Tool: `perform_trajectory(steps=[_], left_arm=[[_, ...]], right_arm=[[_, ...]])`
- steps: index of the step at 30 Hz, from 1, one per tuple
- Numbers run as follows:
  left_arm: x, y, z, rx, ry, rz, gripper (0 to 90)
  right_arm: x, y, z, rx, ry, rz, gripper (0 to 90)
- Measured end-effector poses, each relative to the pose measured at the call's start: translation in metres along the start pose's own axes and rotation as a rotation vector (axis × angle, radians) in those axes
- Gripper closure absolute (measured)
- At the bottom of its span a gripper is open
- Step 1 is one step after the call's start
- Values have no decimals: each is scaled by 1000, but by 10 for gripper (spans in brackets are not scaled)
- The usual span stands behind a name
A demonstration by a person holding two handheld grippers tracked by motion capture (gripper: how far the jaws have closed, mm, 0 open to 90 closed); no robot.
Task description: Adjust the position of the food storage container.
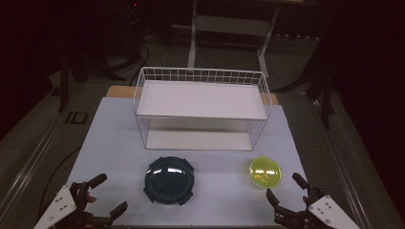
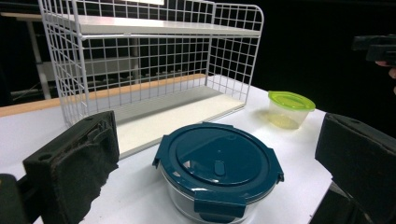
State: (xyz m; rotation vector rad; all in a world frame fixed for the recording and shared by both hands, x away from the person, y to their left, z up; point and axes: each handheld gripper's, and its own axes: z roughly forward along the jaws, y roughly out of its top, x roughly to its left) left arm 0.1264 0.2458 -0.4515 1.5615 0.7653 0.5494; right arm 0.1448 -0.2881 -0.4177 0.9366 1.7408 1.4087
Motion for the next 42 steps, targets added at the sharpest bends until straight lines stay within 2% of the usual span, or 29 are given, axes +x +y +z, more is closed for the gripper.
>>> perform_trajectory(steps=[4,10,13,16,20,23,24,25,26,28,29,30,31,33,35,36,37,38,39,40,41,42], left_arm=[[-2,4,-2,-14,-10,-3,0],[-7,12,-2,-14,-56,10,0],[-10,19,1,-2,-75,23,4],[-9,21,2,-1,-74,28,4],[-7,21,5,25,-77,30,6],[-7,21,7,37,-91,33,42],[-7,19,11,61,-108,27,57],[-7,19,11,61,-108,27,77],[-7,18,13,78,-113,29,77],[-8,15,16,100,-119,34,150],[-8,14,19,120,-120,32,150],[-9,10,21,146,-126,38,213],[-9,10,21,146,-126,38,234],[-9,7,24,182,-127,35,261],[-9,2,28,215,-124,28,349],[-8,-3,32,272,-120,23,388],[-8,-3,32,272,-120,23,424],[-8,-6,34,296,-113,21,477],[-7,-9,37,327,-112,15,477],[-6,-12,39,357,-110,13,556],[-6,-15,41,389,-101,15,556],[-6,-21,45,430,-102,25,616]], right_arm=[[1,2,0,-4,6,4,106],[4,7,-1,-19,38,11,107],[6,11,-3,-27,21,7,107],[6,11,-3,-26,17,11,107],[6,11,-3,-17,13,14,107],[5,11,-1,-12,15,18,107],[5,10,0,-8,19,18,107],[5,10,0,-8,19,18,107],[5,10,1,-9,18,19,107],[5,10,1,-6,17,15,106],[5,10,1,-6,17,15,106],[5,10,0,-7,18,19,107],[5,10,0,-7,18,19,107],[5,10,0,-10,14,21,107],[4,9,0,-8,16,25,107],[4,9,0,-7,18,22,107],[4,9,0,-7,18,22,107],[5,8,1,-4,21,24,106],[5,8,1,-4,21,24,106],[4,8,2,-3,25,25,107],[4,8,2,-3,25,25,107],[4,7,2,-1,27,25,107]])
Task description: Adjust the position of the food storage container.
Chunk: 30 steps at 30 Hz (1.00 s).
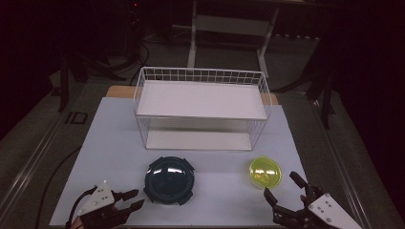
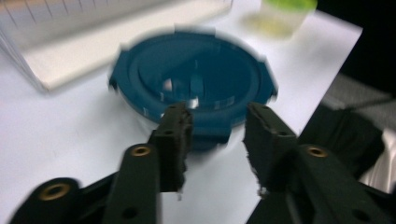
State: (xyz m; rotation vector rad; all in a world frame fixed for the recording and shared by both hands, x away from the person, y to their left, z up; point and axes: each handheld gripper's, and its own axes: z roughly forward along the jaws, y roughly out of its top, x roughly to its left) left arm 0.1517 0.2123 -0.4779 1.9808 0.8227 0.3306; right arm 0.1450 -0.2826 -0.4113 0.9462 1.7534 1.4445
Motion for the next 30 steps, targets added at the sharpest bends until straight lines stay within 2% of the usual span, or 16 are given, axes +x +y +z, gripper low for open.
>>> perform_trajectory(steps=[1,2,4,5,7,8,12,16,23,27,30], left_arm=[[0,0,0,0,0,0,655],[0,-2,3,14,11,3,655],[4,-7,11,71,23,-13,761],[4,-7,11,71,23,-13,798],[5,-9,16,96,28,-16,824],[5,-10,19,119,33,-12,869],[5,-10,27,149,41,-15,883],[6,-10,33,155,43,-24,885],[10,-12,35,138,34,-35,888],[15,-10,38,132,49,-51,888],[18,-8,41,131,67,-48,889]], right_arm=[[0,0,0,0,0,0,107],[0,0,0,-1,0,0,107],[-1,-1,0,3,7,7,107],[-1,-1,0,2,8,7,107],[-1,-1,0,1,11,6,107],[-1,-1,0,0,11,5,107],[-1,-1,0,2,14,10,107],[-1,-1,1,2,16,9,107],[-2,-1,1,-2,19,11,107],[-1,-1,3,2,25,10,107],[-1,-1,2,0,26,7,107]])
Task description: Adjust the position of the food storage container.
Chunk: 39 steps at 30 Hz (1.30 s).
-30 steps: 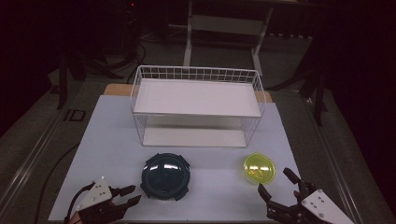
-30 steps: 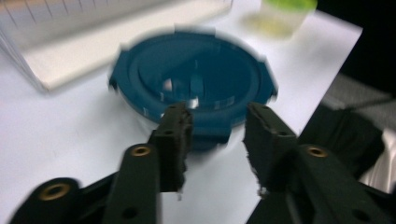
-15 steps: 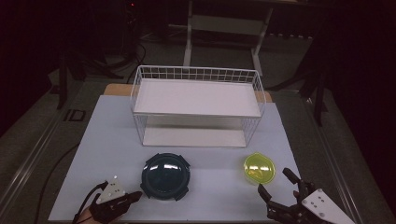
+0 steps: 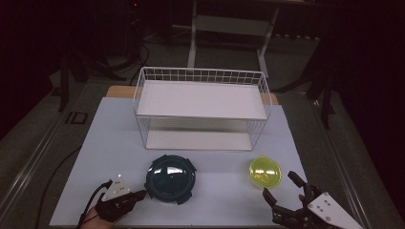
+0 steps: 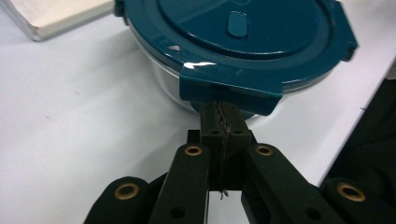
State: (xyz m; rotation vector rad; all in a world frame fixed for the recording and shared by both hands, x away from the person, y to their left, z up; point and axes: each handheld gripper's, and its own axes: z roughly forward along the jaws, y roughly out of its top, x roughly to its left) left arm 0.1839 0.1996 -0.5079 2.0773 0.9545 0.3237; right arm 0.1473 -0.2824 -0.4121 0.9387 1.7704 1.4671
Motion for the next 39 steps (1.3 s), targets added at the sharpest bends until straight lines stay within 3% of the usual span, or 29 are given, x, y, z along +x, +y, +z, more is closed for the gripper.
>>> perform_trajectory(steps=[5,6,12,19,25,26,31,39], left_arm=[[10,4,5,5,22,-2,889],[17,7,8,3,24,-19,889],[24,11,14,7,20,-12,889],[15,7,10,2,-6,-19,889],[15,8,16,28,0,-14,889],[13,9,20,41,8,2,889],[16,16,21,28,8,0,889],[23,24,33,48,7,5,889]], right_arm=[[0,0,1,5,4,1,107],[0,-1,2,11,5,-3,107],[0,-1,3,11,8,-3,107],[-1,-2,3,12,7,2,107],[1,-2,5,21,18,-3,107],[1,-3,6,22,22,1,107],[2,-3,6,25,26,-5,107],[2,-4,7,28,29,-5,107]])
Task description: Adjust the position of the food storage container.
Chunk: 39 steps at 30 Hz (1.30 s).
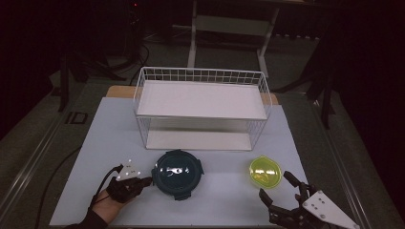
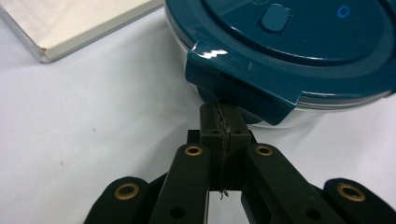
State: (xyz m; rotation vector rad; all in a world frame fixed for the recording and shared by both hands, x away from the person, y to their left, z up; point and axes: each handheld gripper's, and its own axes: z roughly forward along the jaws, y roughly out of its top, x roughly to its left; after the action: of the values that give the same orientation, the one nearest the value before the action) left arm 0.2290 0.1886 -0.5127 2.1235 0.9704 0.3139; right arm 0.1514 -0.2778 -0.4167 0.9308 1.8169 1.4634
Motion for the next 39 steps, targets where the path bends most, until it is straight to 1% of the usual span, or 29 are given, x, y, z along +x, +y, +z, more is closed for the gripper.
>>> perform_trajectory(steps=[3,4,6,11,13,14,15,16,17,19,21,22,23,28,29,33,37,39], left_arm=[[4,3,3,0,-3,-5,889],[7,6,6,0,-1,0,889],[10,8,10,-2,-4,-6,889],[15,13,15,2,4,2,889],[18,14,16,2,3,-5,889],[19,14,16,5,16,0,889],[21,14,14,0,17,-7,889],[22,14,12,-9,7,-21,889],[21,14,9,-15,10,-15,889],[19,16,5,-30,-3,-14,889],[18,18,5,-30,-8,-12,889],[16,19,5,-27,5,-4,889],[18,20,6,-27,-5,-18,889],[17,23,6,-26,5,-8,889],[17,24,6,-30,4,-9,889],[17,29,9,-22,10,-10,889],[14,31,12,-21,6,-6,889],[12,32,13,-20,-3,-4,889]], right_arm=[[0,0,0,0,1,0,107],[0,0,0,-1,3,0,107],[1,0,0,-1,3,-1,107],[3,-1,2,6,10,-8,107],[4,-1,3,6,11,-12,107],[4,-1,3,8,12,-12,107],[4,-1,3,8,11,-13,107],[4,-1,2,7,11,-13,107],[4,-1,2,6,11,-11,107],[4,-1,2,7,11,-10,107],[4,-1,3,8,13,-8,107],[4,-1,3,10,13,-9,107],[4,-2,3,10,13,-10,107],[5,-1,3,11,13,-9,107],[5,-2,4,13,14,-7,107],[5,-2,5,17,23,-9,107],[4,-2,5,19,26,-12,107],[4,-2,5,21,25,-11,106]])
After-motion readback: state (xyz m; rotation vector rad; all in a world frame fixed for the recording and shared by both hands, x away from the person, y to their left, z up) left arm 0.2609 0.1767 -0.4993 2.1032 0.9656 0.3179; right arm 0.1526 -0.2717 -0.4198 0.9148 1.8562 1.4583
